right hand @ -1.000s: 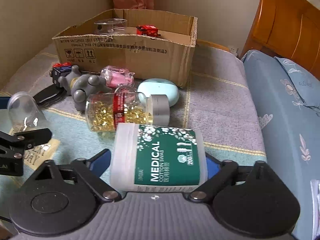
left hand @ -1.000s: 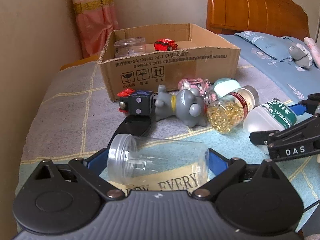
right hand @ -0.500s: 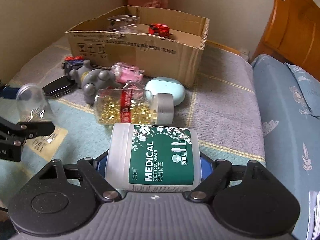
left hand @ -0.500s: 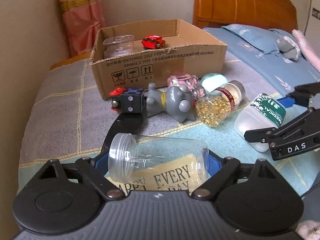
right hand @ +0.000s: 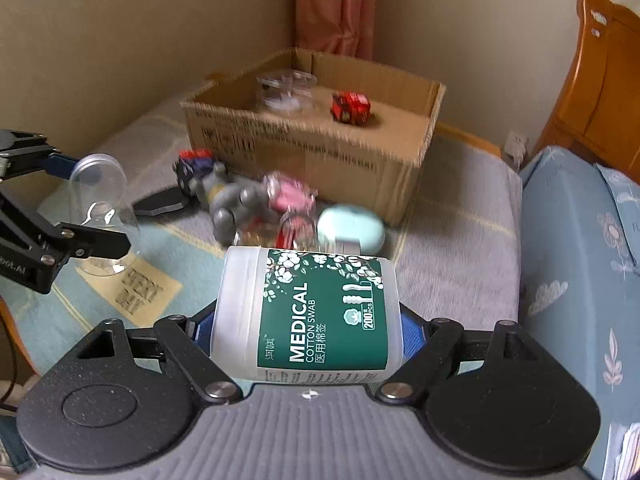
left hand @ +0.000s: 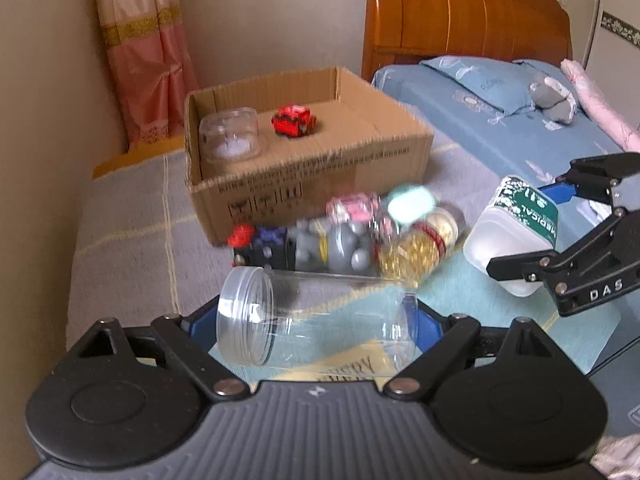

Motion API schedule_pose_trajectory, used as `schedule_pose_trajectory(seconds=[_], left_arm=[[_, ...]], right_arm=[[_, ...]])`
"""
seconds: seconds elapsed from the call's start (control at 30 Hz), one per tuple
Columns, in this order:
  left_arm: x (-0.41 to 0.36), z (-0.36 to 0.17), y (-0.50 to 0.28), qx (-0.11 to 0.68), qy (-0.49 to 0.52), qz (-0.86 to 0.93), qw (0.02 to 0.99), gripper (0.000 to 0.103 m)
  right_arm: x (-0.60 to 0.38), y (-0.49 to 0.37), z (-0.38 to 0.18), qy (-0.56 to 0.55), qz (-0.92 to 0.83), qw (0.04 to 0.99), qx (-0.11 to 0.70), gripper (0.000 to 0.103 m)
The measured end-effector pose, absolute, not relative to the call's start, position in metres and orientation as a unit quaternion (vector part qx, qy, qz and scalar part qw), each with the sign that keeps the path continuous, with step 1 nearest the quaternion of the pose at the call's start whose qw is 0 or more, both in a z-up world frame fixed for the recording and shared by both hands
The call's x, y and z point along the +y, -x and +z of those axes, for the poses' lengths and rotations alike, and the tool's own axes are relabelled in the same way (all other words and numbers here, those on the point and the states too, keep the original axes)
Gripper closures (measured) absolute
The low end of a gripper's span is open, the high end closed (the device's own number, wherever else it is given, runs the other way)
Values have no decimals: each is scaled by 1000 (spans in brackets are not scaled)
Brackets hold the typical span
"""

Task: Organize rigid objects
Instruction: 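Lower the jar into the box with the left tool while the right tool drops the tub in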

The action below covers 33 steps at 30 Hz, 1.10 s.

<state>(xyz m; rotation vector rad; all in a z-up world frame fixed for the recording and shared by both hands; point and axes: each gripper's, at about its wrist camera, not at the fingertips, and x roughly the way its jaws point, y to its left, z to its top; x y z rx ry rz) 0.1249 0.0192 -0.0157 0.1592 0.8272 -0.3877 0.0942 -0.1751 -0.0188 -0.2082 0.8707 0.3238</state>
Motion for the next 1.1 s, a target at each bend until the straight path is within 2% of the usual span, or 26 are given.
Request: schedule_pose_trajectory(seconds=[0.57,0.83,1.1], left_arm=[[-5,36,-217,331,-83,-181,922,12],[-7,19,-265,346,-66,-160,922,12],[10,-14,-282,395,-19,-143,907,9]], right_arm=[[-173,-138,25,100,157,916,355,16],[-175,-163,31,98,152,921,346,16],[-174,-187,32,96,143,924,342,16]])
